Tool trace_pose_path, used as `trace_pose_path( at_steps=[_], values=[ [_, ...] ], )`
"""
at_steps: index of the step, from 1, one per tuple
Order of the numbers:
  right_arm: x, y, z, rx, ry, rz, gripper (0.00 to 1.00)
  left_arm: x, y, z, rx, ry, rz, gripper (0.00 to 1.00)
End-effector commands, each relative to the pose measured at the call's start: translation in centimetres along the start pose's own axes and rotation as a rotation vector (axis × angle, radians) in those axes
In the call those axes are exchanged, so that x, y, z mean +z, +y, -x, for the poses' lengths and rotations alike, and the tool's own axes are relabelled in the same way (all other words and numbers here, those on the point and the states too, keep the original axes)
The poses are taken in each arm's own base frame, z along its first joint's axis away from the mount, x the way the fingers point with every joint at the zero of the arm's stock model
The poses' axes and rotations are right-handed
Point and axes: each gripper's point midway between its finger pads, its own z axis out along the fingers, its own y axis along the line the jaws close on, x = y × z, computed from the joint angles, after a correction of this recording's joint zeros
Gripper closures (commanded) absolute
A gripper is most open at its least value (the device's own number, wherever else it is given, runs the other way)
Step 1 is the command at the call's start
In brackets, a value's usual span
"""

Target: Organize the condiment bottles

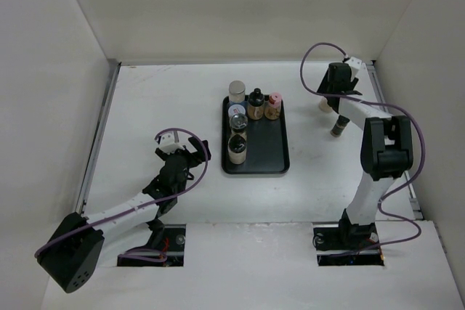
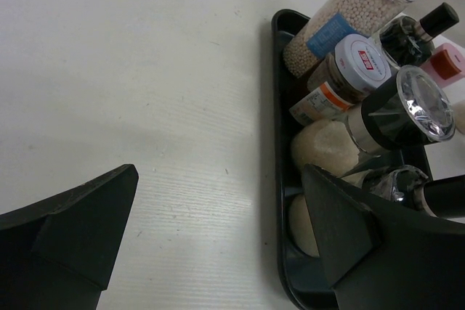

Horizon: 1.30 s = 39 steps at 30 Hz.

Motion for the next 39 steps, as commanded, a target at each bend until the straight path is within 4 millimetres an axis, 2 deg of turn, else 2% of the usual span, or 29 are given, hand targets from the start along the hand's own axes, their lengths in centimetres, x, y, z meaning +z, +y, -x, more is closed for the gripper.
trace_pose_path(
  at_steps=[1,5,8,10,12,14,18,22,29,34,39],
  values=[
    [0.1,0.9,3.0,0.032,-0.069,0.037,0.34,0.1,-0.8,1.0,-0.034,-0.035,-0.026,0.0],
    [-1.5,0.8,4.3,0.043,-0.102,0.045,0.51,0.0,-1.1,1.2,-0.039,-0.041,-0.034,0.0],
    [-5.0,2.2,6.0,0.064,-0.163,0.099,0.53,0.1,-1.1,1.1,-0.037,-0.037,-0.033,0.0],
    [-8.1,3.4,6.1,0.068,-0.197,0.143,0.53,0.0,-1.2,1.3,-0.04,-0.043,-0.038,0.0],
    [-11.0,4.6,5.1,0.07,-0.228,0.191,0.53,0.0,-1.1,1.4,-0.041,-0.047,-0.035,0.0],
    [-13.1,5.6,3.1,0.066,-0.235,0.235,0.53,0.1,-0.9,1.3,-0.039,-0.045,-0.028,0.0],
    [-15.9,7.8,-0.7,0.044,-0.201,0.316,0.53,0.0,-1.0,1.5,-0.041,-0.051,-0.03,0.0],
    [-18.4,11.1,-3.9,-0.001,-0.162,0.414,0.52,0.1,-0.8,1.5,-0.042,-0.049,-0.027,0.0],
    [-20.5,15.6,-6.6,-0.048,-0.131,0.547,0.52,0.1,-0.8,1.6,-0.045,-0.057,-0.023,0.0],
    [-18.8,16.6,-8.2,-0.088,-0.112,0.515,0.51,0.0,-0.8,1.7,-0.046,-0.057,-0.025,0.0],
    [-18.0,16.8,-7.6,-0.094,-0.129,0.481,0.5,0.0,-0.8,1.6,-0.043,-0.05,-0.028,0.0]
  ],
)
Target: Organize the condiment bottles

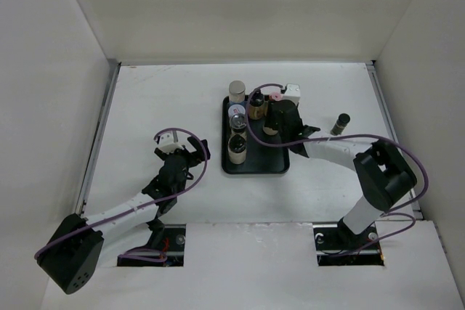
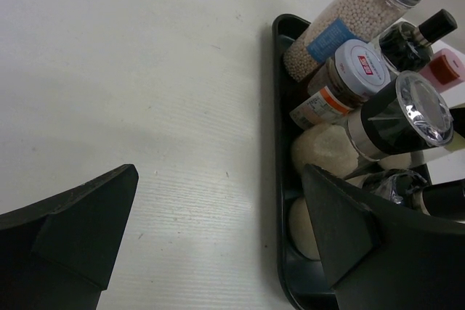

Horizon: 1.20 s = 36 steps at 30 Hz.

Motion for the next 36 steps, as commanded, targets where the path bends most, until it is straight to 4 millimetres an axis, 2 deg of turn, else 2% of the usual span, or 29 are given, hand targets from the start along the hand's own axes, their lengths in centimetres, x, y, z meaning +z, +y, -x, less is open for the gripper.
trace_pose_path(
  at_steps=[1,4,7,9,13,16,18,19,22,25,27,32,36],
  values=[
    [0.4,1.1,4.4,0.036,-0.117,0.001,0.48,0.0,-1.0,1.3,-0.04,-0.045,-0.031,0.0],
    [0.7,1.1,5.1,0.02,-0.134,-0.025,0.36,0.1,-0.8,1.1,-0.035,-0.037,-0.027,0.0],
    [0.5,0.9,5.2,0.006,-0.127,-0.036,0.27,-0.1,-0.9,1.5,-0.042,-0.049,-0.03,0.0],
    [0.3,0.8,5.1,0.01,-0.123,-0.035,0.17,0.0,-0.6,1.5,-0.042,-0.051,-0.024,0.0],
    [-1.6,-0.5,6.0,0.027,-0.145,-0.04,0.13,-0.1,-0.8,1.5,-0.041,-0.051,-0.029,0.0],
    [-3.6,-3.9,8.0,0.107,-0.202,-0.079,0.14,0.0,-0.8,1.4,-0.041,-0.045,-0.031,0.0],
    [-4.6,-7.1,8.9,0.139,-0.229,-0.134,0.14,-0.2,-1.0,1.6,-0.046,-0.052,-0.037,0.0],
    [-5.4,-10.0,9.2,0.162,-0.236,-0.197,0.14,-0.2,-1.0,1.6,-0.045,-0.055,-0.036,0.0],
    [-6.6,-16.6,9.4,0.204,-0.24,-0.367,0.08,0.1,-0.8,1.3,-0.04,-0.042,-0.028,0.0],
    [-6.9,-21.6,8.7,0.204,-0.204,-0.488,0.01,0.0,-1.2,1.3,-0.041,-0.042,-0.038,0.0],
    [-6.4,-22.9,8.2,0.214,-0.179,-0.513,0.0,0.0,-1.0,1.3,-0.041,-0.041,-0.035,0.0],
    [-4.7,-24.3,6.7,0.209,-0.121,-0.551,0.0,-0.1,-0.9,1.6,-0.045,-0.051,-0.033,0.0],
    [-3.9,-24.4,5.6,0.21,-0.093,-0.553,0.0,-0.2,-1.1,1.7,-0.049,-0.053,-0.04,0.0]
  ],
)
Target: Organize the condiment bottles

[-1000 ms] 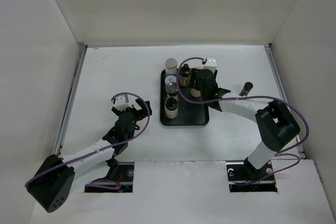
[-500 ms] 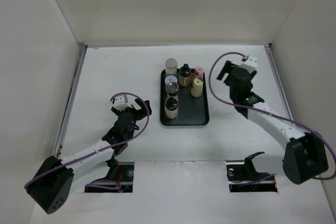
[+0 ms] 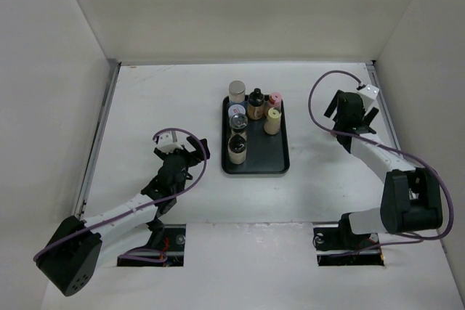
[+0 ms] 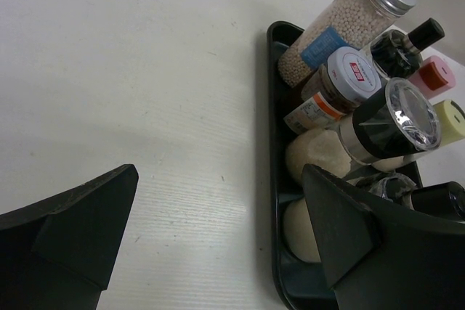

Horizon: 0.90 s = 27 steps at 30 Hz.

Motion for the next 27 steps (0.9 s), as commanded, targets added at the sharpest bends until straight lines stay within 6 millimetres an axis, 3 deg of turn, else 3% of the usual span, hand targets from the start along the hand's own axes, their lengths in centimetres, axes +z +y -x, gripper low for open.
trace_pose_path(
  at_steps=[1,10,16,19,23,27],
  values=[
    [0.4,0.2,0.3,0.033,-0.009,0.007,0.0,0.0,-0.8,1.0,-0.034,-0.036,-0.028,0.0],
    [2.0,1.5,-2.6,0.057,0.078,0.047,0.15,0.0,-0.8,0.9,-0.034,-0.03,-0.032,0.0],
    [2.5,1.3,-2.7,0.064,0.07,0.023,0.46,0.0,-0.5,1.1,-0.036,-0.036,-0.024,0.0],
    [1.4,1.4,-1.7,0.066,0.018,0.012,0.57,0.1,-0.4,1.0,-0.034,-0.038,-0.015,0.0],
    [-0.7,3.0,-1.0,0.047,-0.015,0.07,0.59,0.0,-0.4,1.1,-0.035,-0.04,-0.014,0.0],
    [-4.3,6.5,-0.7,0.018,-0.04,0.191,0.59,0.1,-0.2,1.3,-0.038,-0.043,-0.015,0.0]
  ],
)
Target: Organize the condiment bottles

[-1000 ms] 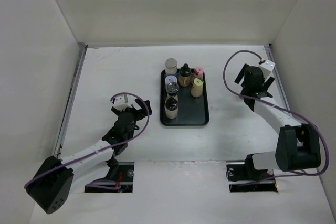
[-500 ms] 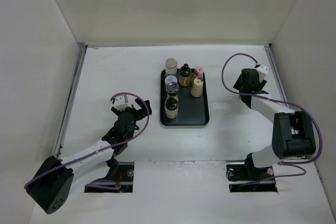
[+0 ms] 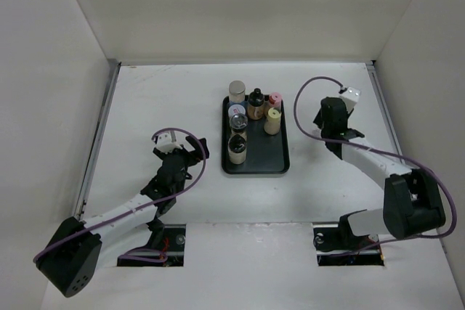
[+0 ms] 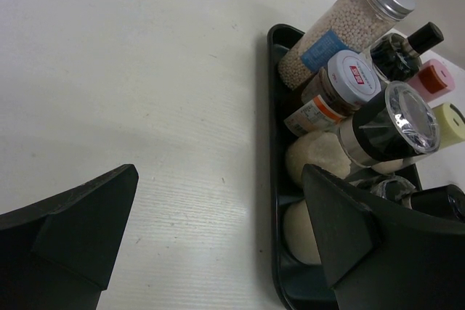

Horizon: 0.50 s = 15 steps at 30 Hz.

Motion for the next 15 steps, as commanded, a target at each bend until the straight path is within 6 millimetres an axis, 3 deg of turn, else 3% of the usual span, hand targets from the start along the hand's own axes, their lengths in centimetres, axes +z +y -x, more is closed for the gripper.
trace_pose_path(
  at_steps=[1,7,12,15],
  values=[
    [-3.2,3.9,2.1,-0.002,-0.093,0.11,0.58,-0.1,-0.4,1.0,-0.035,-0.036,-0.021,0.0],
    [-7.9,9.9,-0.4,-0.099,-0.096,0.267,0.57,0.3,0.2,1.0,-0.027,-0.024,0.005,0.0],
    [-10.6,13.7,-2.2,-0.136,-0.069,0.385,0.57,0.3,0.4,0.9,-0.021,-0.01,0.017,0.0],
    [-11.3,15.0,-3.8,-0.165,-0.049,0.416,0.57,0.3,0.7,1.1,-0.024,-0.013,0.033,0.0]
  ],
)
